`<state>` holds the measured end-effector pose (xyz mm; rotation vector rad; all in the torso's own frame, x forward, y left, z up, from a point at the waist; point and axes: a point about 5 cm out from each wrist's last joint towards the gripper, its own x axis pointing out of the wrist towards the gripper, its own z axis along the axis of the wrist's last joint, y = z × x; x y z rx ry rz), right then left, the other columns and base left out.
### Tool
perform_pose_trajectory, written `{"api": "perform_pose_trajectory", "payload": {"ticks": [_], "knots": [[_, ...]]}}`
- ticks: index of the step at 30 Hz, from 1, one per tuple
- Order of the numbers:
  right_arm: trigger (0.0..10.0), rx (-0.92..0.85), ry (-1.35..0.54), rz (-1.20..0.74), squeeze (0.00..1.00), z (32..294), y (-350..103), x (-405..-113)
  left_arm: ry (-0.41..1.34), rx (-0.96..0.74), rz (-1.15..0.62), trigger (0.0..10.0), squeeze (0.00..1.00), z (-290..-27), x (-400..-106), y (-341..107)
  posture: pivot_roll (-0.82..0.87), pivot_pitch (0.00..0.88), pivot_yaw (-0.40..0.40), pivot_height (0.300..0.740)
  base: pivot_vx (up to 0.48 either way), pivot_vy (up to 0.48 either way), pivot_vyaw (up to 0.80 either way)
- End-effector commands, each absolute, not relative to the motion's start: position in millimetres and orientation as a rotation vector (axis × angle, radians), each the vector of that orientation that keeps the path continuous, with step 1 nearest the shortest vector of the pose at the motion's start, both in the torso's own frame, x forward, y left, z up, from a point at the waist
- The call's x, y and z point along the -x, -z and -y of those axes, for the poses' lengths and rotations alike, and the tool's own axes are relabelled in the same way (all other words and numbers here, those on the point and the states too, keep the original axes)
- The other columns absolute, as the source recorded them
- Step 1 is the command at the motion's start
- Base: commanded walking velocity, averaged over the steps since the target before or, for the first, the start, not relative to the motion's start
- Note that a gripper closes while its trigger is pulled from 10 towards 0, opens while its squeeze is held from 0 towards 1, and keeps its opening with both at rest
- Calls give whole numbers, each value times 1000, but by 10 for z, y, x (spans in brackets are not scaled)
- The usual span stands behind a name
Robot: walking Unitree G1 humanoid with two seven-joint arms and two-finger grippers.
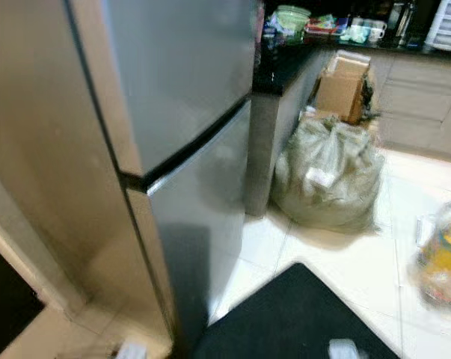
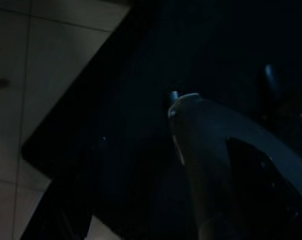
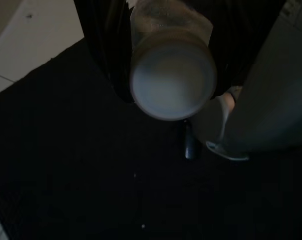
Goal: Restocking fridge
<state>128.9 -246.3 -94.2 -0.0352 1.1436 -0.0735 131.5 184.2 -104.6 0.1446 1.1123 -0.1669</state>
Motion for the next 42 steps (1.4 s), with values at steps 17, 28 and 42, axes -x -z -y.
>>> {"api": "perform_pose_trajectory", "payload": {"ticks": [17,28,42], "knots": [[10000,68,49,-1146,0,2482,928,-1316,-92,37,-998,10000,0,-2100,-1426,960,-38,0,-17,740,0,0,0],[10000,84,47,-1148,0,2506,911,-1348,12,113,-816,10000,1000,-2089,-1790,772,-37,0,-18,740,0,0,0],[10000,93,40,-1149,0,2504,907,-1362,18,109,-778,10000,0,-2033,-1901,724,-34,0,-18,740,0,-52,0]]}}
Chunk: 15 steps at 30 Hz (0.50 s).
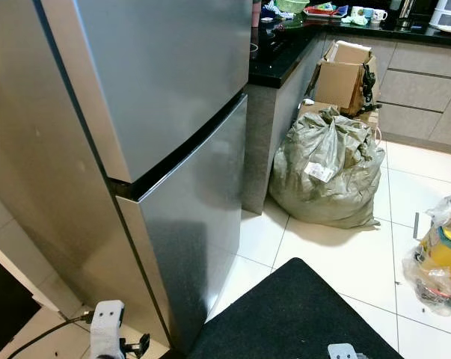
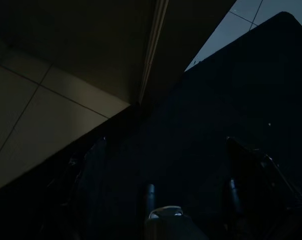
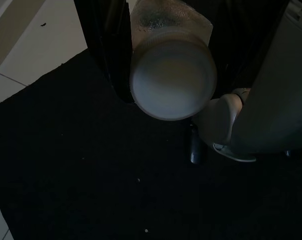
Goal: Restocking fridge
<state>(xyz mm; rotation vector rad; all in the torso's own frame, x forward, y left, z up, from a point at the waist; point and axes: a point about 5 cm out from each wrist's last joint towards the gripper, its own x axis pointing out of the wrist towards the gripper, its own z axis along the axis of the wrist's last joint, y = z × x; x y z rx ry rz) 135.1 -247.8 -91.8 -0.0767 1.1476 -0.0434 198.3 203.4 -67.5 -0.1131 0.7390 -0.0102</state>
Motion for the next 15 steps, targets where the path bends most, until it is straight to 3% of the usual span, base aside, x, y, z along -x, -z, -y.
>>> {"api": "perform_pose_trajectory", "payload": {"ticks": [1,7,15], "knots": [[10000,93,40,-1149,0,2504,907,-1362,18,109,-778,10000,0,-2033,-1901,724,-34,0,-18,740,0,-461,0],[10000,96,35,-1152,0,2495,915,-1347,10,130,-861,10000,0,-1996,-1711,835,-31,0,-17,740,0,-423,0],[10000,101,29,-1156,0,2488,923,-1329,-17,121,-943,10000,0,-2021,-1512,926,-33,0,-15,740,0,0,0]]}}
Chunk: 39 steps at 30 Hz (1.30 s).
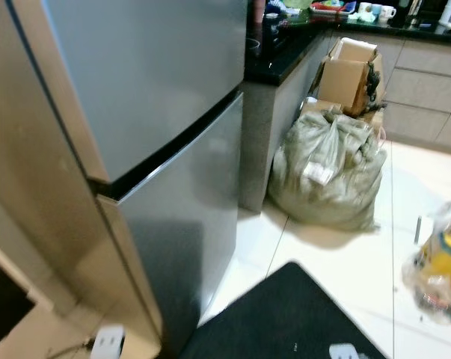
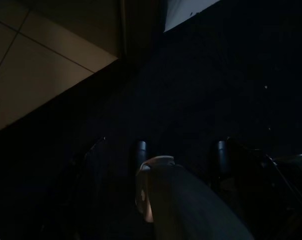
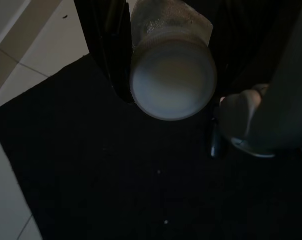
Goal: Restocking fridge
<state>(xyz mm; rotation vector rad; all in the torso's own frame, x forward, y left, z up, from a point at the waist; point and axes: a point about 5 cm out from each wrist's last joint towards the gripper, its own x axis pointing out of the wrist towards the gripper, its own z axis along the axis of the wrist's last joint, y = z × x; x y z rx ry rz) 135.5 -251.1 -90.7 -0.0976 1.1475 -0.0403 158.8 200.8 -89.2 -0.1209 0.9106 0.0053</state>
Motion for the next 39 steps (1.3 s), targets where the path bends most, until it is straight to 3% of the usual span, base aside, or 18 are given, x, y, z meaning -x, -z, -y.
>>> {"api": "perform_pose_trajectory", "payload": {"ticks": [1,6,16,21,34,39], "knots": [[10000,102,28,-1157,0,2492,923,-1323,-31,125,-949,10000,0,-2034,-1489,934,-32,0,-15,740,0,0,0],[10000,111,24,-1163,0,2519,925,-1292,-53,134,-951,10000,0,-2074,-1454,939,-30,0,-18,740,0,0,0],[10000,106,12,-1170,0,2450,962,-1236,-41,145,-918,10000,0,-2069,-1532,905,-31,0,-16,740,0,-452,0],[10000,106,7,-1169,0,2437,963,-1242,-78,172,-877,10000,0,-2105,-1584,872,-30,0,-15,740,0,0,0],[10000,121,-4,-1162,0,2456,945,-1283,-175,163,-763,10000,0,-2393,-1753,718,-31,0,-16,740,0,0,0],[10000,131,-9,-1163,0,2473,941,-1277,-192,156,-602,10000,0,-2584,-1986,499,-31,0,-16,740,0,0,0]]}}
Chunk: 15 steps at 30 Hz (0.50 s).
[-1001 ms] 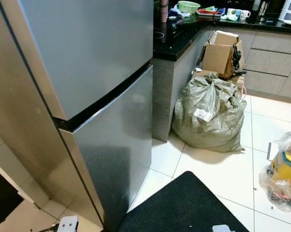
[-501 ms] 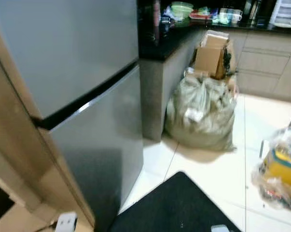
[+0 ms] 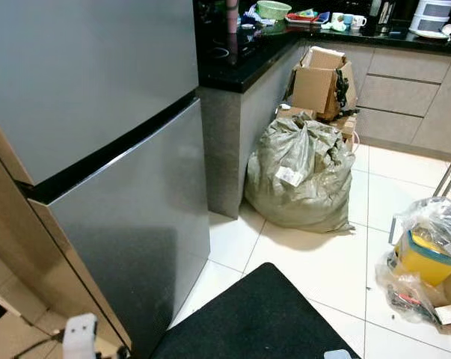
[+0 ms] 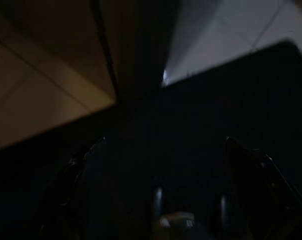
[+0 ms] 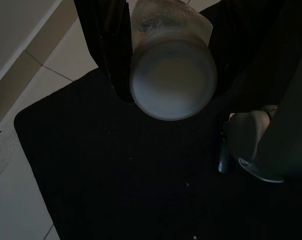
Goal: Restocking fridge
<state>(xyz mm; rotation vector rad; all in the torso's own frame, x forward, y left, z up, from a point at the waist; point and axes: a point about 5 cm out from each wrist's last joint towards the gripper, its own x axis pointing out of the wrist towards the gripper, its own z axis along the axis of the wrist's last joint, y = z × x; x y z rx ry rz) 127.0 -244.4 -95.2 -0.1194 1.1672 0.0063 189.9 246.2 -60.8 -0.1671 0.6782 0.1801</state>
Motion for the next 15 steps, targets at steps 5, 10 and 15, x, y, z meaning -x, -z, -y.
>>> {"api": "perform_pose_trajectory", "payload": {"ticks": [5,10,15], "knots": [[10000,135,-13,-1162,0,2478,938,-1280,-157,178,-441,10000,0,-2791,-2182,243,-35,0,-16,740,0,0,0],[10000,137,-15,-1161,0,2478,936,-1285,-120,180,-368,10000,0,-2893,-2262,106,-35,0,-16,740,0,0,0],[10000,144,-24,-1159,0,2482,931,-1294,-93,193,-232,10000,0,-3079,-2389,-149,-34,0,-16,740,0,0,0]]}}
